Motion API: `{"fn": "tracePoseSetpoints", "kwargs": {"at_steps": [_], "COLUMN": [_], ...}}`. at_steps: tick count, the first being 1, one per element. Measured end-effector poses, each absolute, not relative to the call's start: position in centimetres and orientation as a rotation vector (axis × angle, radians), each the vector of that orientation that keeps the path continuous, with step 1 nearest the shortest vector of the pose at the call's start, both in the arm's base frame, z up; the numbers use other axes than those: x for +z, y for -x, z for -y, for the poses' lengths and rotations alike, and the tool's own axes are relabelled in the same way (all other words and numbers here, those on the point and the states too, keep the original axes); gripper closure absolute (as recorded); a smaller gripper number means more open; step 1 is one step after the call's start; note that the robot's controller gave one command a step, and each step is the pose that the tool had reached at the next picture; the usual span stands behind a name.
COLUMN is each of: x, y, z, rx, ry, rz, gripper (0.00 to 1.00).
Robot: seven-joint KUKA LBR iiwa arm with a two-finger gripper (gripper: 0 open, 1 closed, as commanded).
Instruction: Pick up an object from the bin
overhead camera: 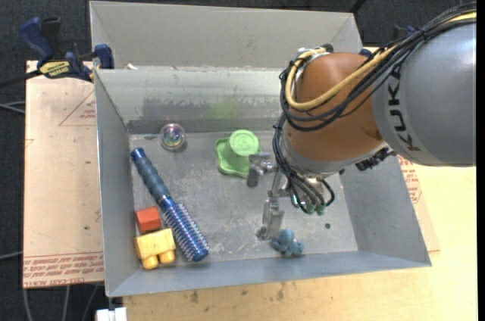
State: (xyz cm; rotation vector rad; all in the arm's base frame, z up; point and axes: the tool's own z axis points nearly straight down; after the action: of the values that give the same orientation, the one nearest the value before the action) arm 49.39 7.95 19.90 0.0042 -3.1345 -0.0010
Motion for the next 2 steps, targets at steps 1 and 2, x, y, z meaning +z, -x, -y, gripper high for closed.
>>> {"fn": "tracePoseSetpoints", "kwargs": {"at_steps": [1,2], "x": [14.0,6.7], "y": [-51.8,-50.7], "z": [-16.8,-20.2], "rx": [-0.004,0.001], "ry": [-0.356,-0.184], "rz": [3.121,3.131], "gripper": [0.00,0.00]}}
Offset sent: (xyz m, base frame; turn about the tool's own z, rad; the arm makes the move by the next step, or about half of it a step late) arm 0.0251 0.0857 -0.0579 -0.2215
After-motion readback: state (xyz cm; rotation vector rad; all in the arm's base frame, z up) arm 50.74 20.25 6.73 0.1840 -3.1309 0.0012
